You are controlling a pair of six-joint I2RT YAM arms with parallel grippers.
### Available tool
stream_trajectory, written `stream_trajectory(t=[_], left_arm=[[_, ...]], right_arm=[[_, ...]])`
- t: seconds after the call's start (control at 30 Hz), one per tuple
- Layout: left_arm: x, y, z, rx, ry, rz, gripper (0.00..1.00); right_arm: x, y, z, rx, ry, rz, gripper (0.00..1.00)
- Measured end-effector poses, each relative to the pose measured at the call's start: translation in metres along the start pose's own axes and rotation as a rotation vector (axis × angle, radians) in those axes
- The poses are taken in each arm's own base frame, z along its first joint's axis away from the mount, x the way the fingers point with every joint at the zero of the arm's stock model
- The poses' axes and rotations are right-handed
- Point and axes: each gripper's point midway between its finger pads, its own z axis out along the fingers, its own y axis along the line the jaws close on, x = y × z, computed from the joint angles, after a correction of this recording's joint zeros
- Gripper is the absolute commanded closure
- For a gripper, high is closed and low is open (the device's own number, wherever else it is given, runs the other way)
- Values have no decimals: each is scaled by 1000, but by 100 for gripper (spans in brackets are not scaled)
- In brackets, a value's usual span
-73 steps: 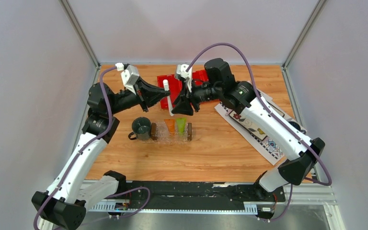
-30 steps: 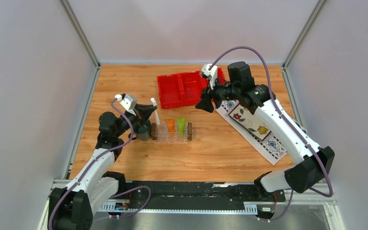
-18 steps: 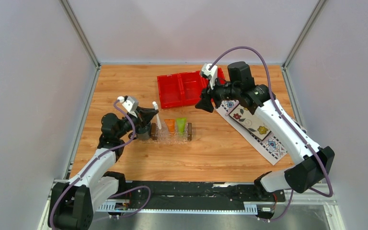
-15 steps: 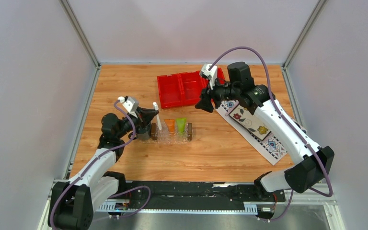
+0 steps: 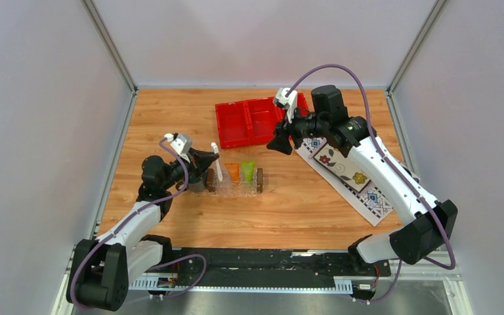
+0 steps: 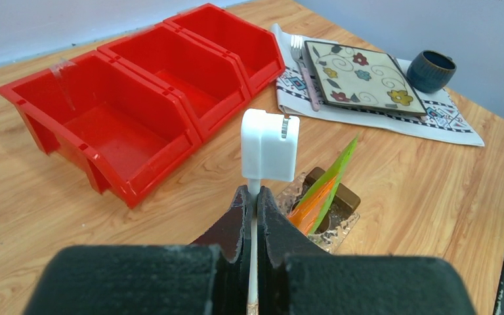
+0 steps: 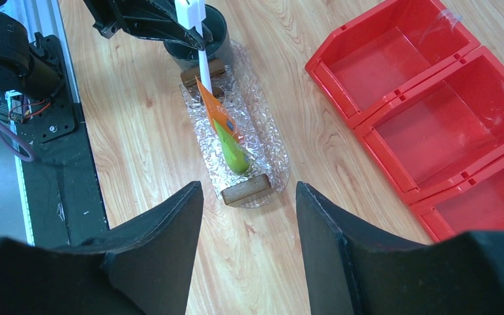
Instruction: Prepare toiletry sets of a toothbrush and toothpaste on the tray
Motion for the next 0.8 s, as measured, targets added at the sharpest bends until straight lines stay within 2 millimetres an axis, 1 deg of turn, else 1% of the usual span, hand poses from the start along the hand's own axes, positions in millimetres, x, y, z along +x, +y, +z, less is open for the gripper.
stream_trajectory(t=[0.23,0.57,0.8], left_arm=[[12,1,0,1,20,-16,100],[23,4,3,10,45,-33,100],[27,4,2,18,36,-19,100]], right_arm=[[-1,0,1,-6,-9,0,42],[0,2,2,-17,-9,4,42],[1,4,2,-24,-9,5,42]])
